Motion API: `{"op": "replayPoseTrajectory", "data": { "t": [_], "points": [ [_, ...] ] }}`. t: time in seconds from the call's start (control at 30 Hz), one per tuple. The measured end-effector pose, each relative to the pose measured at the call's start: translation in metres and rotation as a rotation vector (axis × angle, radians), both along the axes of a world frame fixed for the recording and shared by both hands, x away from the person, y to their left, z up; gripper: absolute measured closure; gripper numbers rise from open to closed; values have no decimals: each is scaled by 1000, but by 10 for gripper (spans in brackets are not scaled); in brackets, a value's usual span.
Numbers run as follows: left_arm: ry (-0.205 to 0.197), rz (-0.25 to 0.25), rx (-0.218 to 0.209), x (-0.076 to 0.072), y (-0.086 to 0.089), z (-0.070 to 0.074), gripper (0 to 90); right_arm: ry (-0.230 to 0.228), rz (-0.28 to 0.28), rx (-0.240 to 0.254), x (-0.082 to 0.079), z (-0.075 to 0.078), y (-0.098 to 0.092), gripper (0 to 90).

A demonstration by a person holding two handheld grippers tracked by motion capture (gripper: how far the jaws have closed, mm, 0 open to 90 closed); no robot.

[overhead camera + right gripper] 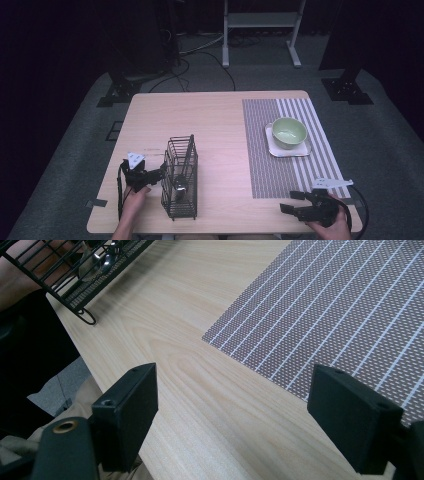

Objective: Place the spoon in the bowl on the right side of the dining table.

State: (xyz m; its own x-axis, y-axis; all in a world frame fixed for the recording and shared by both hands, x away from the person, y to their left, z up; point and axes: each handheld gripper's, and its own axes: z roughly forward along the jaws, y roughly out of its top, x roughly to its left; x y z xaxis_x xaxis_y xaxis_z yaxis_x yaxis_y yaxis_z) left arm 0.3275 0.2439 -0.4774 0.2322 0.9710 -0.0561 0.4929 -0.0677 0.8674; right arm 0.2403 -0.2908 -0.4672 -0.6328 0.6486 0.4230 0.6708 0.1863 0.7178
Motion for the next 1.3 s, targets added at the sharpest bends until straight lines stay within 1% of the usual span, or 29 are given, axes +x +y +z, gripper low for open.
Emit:
{"op": "replayPoseTrajectory", "data": {
  "t": [0.3, 0.47, 0.73, 0.83, 0.9, 0.93, 0.97, 1.0, 1.03, 1.07, 1.1, 1.17, 1.3],
  "points": [
    [0, 1, -3, 0, 0, 0, 0, 7, 23, -16, 3, 1, 6, 192],
    [-1, 1, 1, 0, 0, 0, 0, 6, 47, -24, 6, 5, 14, 190],
    [-3, 1, 2, 0, 0, 0, 0, 2, 69, -15, 13, 12, 26, 190],
    [-3, 0, 2, 0, 0, 0, 0, -3, 94, -21, 16, 18, 38, 187],
    [-3, -1, 2, 0, 0, 0, 0, -5, 100, -19, 17, 20, 41, 188],
    [-5, -2, 3, -1, 0, 0, 0, -4, 117, -14, 20, 24, 47, 188],
    [-5, -2, 3, -1, 0, 0, 0, -4, 117, -14, 20, 24, 47, 188],
    [-6, -2, 3, -1, 0, 0, 0, 1, 123, -6, 21, 26, 50, 188],
    [-6, -2, 4, -1, 0, 0, 0, 8, 136, 12, 23, 30, 56, 186],
    [-7, -1, 3, -1, 0, 0, 0, 5, 144, 16, 23, 32, 58, 185],
    [-7, -1, 3, -1, 0, 0, 0, 5, 144, 16, 23, 32, 58, 185],
    [-7, -1, 3, -1, 0, 0, 0, -2, 156, 13, 26, 38, 65, 184],
    [-5, -2, 4, -1, -1, 0, 0, -4, 168, 14, 29, 42, 70, 181]
  ]
}}
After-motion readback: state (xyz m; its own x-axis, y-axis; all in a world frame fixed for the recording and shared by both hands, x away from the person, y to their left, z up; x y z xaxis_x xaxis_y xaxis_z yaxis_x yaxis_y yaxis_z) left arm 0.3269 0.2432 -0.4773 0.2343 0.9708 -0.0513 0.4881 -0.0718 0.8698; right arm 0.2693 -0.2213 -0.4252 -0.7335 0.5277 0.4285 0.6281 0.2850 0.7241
